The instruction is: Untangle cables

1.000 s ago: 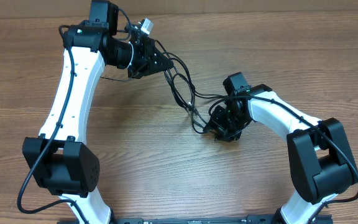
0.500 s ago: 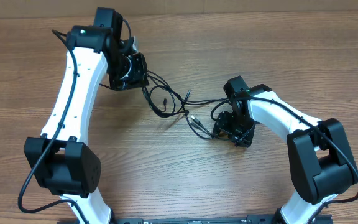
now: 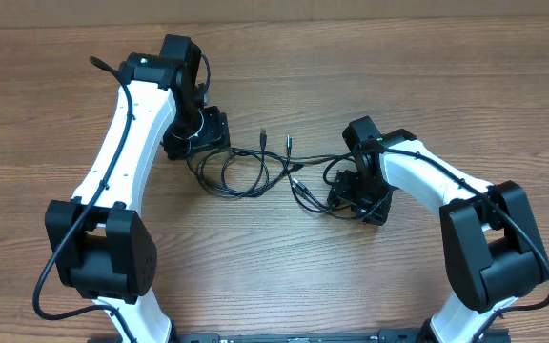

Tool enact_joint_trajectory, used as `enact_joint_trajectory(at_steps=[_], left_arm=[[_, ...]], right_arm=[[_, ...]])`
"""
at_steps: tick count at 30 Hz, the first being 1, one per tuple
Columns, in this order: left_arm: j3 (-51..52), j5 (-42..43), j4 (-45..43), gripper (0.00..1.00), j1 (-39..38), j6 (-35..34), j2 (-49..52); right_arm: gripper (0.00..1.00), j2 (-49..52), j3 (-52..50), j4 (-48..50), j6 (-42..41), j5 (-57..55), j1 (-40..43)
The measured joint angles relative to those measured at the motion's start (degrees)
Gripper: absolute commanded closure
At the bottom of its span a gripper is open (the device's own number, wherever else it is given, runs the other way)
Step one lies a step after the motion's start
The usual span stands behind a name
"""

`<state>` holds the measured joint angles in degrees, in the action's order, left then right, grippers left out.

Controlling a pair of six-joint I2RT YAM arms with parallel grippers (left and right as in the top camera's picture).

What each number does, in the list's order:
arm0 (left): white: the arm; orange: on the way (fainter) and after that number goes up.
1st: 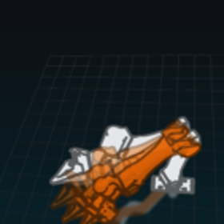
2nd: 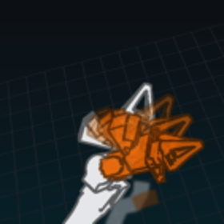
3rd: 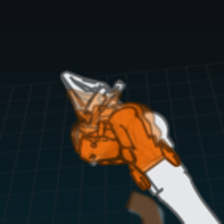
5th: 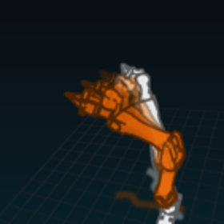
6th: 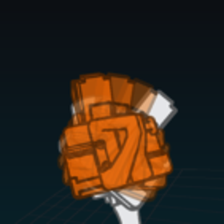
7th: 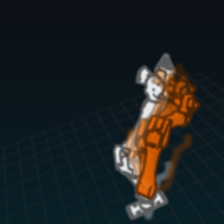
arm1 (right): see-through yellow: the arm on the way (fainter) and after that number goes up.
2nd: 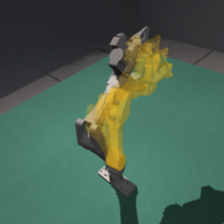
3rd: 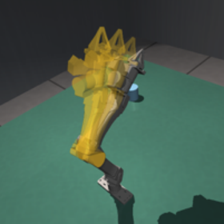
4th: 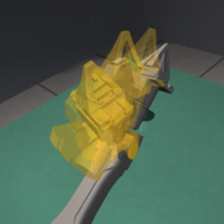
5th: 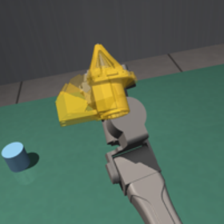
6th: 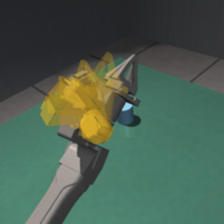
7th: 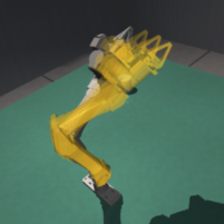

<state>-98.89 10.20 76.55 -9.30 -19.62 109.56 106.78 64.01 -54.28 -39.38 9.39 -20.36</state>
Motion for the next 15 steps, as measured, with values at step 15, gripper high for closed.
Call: enact_joint_trajectory(at_steps=[15], left_arm=[[11.5, -0.9, -4.6, 0.44, -3.5, -5.4, 0.0]], right_arm=[[0.36, -0.3, 0.0, 3.6, 0.2, -2.0, 0.0]])
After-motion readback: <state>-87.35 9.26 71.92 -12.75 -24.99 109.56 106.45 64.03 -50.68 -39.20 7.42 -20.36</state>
